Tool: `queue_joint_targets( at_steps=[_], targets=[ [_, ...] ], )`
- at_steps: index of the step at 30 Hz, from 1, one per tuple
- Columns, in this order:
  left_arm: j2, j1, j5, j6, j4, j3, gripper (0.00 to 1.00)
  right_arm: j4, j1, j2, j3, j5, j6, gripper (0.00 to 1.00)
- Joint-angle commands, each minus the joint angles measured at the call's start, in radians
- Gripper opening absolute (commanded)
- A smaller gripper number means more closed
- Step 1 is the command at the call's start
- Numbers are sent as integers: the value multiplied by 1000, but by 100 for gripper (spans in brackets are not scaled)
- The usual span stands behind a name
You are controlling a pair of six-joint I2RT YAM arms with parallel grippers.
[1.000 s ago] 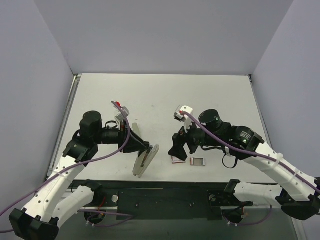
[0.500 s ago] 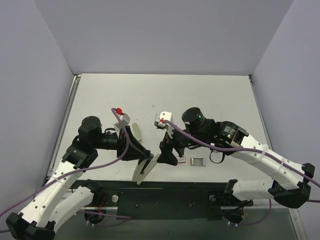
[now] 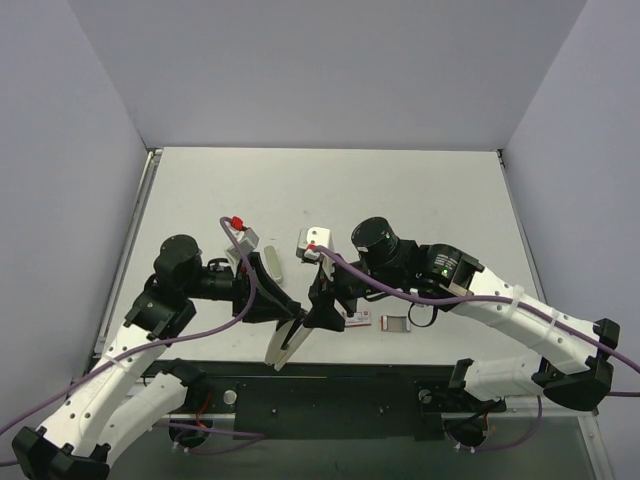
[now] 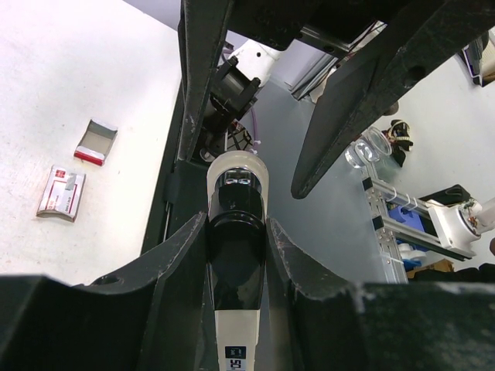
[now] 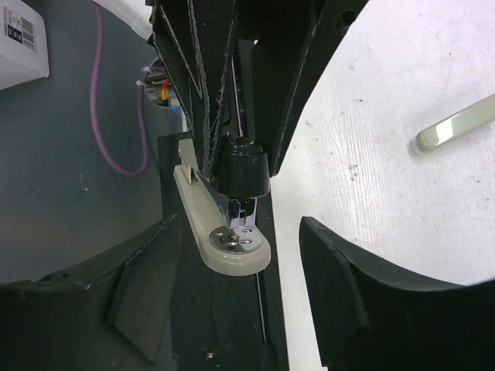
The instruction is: Unload the staples from the stapler
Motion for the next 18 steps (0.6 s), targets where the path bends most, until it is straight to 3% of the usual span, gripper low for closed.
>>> queue_joint_targets(
  at_steps=[1,18],
  targets=[
    [-25,-3,36,-27,93,11,0,60,12,4,6,-36,-3,56],
    [-62,-3,37,-47,112,-1,0,85,30,27,-26,-60,6,47]
  ],
)
